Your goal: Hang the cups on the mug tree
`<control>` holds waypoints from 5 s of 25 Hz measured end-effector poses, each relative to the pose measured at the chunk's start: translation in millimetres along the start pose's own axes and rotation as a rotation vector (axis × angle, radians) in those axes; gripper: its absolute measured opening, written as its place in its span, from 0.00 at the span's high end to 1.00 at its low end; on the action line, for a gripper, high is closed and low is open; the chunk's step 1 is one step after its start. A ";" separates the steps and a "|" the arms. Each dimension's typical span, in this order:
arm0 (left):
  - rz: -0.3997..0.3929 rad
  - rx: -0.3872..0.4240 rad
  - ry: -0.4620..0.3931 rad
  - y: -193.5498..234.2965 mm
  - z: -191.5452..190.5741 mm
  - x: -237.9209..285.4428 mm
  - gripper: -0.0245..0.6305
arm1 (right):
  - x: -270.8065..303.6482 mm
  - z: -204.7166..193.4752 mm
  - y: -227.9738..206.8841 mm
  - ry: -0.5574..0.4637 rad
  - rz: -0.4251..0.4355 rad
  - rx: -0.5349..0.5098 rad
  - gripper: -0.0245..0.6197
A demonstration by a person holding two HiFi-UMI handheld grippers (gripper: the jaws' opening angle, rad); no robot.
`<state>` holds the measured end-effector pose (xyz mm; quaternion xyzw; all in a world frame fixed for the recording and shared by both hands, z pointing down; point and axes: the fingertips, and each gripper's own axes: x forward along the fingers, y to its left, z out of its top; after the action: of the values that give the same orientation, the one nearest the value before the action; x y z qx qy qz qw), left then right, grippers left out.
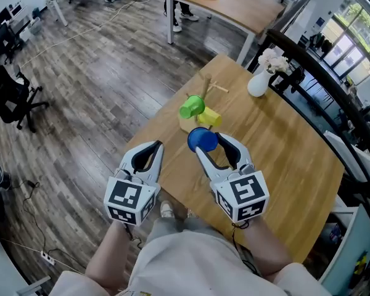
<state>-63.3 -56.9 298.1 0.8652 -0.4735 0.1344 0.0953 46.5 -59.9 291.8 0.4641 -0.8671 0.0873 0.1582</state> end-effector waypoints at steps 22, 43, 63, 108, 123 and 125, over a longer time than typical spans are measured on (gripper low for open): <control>-0.105 0.049 0.000 -36.0 15.0 1.5 0.96 | -36.3 3.3 -8.7 -0.022 -0.066 -0.005 0.61; -0.171 0.187 -0.123 -57.3 93.0 53.8 0.96 | -37.4 72.2 -92.9 -0.178 -0.215 -0.023 0.61; -0.186 0.173 -0.052 -32.0 83.9 116.8 0.96 | 33.5 52.3 -132.3 -0.115 -0.201 0.046 0.61; -0.161 0.154 -0.014 -39.3 70.8 80.9 0.96 | -14.6 55.8 -110.5 -0.161 -0.204 0.062 0.80; -0.080 0.136 -0.096 -31.4 77.1 17.5 0.96 | -47.1 65.2 -38.0 -0.185 -0.072 0.022 0.92; -0.083 0.139 -0.095 -33.4 75.3 9.4 0.96 | -50.8 64.7 -29.1 -0.183 -0.055 0.022 0.93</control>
<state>-19.5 -68.6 228.6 0.8939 -0.4310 0.1219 0.0181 84.6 -55.8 213.4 0.4955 -0.8639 0.0498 0.0754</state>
